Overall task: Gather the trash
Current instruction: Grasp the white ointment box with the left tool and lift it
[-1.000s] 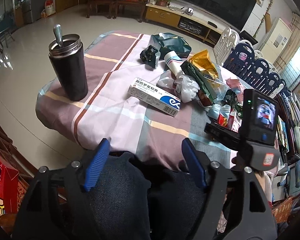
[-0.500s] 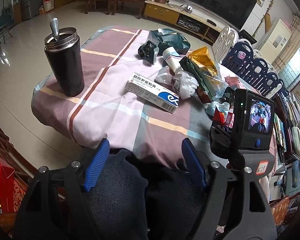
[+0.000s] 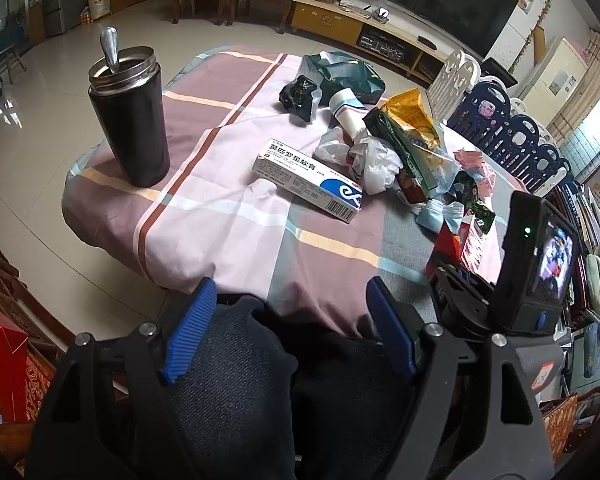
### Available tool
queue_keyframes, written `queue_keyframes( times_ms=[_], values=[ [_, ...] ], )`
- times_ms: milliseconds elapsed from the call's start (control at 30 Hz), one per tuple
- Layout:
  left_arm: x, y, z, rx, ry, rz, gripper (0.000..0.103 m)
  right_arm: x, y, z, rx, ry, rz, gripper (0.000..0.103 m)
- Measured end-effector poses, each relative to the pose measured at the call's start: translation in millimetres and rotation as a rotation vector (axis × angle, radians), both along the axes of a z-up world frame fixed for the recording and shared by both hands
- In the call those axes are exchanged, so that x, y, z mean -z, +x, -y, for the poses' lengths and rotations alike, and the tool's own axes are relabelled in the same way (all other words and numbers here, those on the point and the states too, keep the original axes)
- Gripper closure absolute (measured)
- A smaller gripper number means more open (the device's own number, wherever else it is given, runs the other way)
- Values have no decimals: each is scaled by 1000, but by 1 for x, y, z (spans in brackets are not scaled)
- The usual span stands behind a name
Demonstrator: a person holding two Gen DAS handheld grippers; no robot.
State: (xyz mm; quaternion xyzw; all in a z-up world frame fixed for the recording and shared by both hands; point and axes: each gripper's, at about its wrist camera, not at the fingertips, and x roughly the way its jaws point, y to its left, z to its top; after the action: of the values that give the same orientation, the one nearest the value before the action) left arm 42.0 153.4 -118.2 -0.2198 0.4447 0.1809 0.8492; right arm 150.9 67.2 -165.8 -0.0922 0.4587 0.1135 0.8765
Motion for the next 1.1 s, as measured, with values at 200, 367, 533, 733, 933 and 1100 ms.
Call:
queue_keyframes(
  times_ms=[200,367,533,733,933,1100],
  values=[
    [5,1,-2,-11,2,-9,25,-12,-17,1,25,-38,111,95],
    [16,3,-22,-88,21,12,25,-17,-18,16,81,0,132,95],
    [31,26,-52,-178,-41,76,25,-18,-19,25,111,31,138,95],
    [63,102,-63,-104,-136,42,24,-20,-25,17,87,-1,176,95],
    [93,154,-82,-112,-146,-44,14,-22,-28,12,72,-41,206,95],
    [97,162,-86,-125,-185,-22,14,-19,-23,12,69,-44,179,95]
  ],
)
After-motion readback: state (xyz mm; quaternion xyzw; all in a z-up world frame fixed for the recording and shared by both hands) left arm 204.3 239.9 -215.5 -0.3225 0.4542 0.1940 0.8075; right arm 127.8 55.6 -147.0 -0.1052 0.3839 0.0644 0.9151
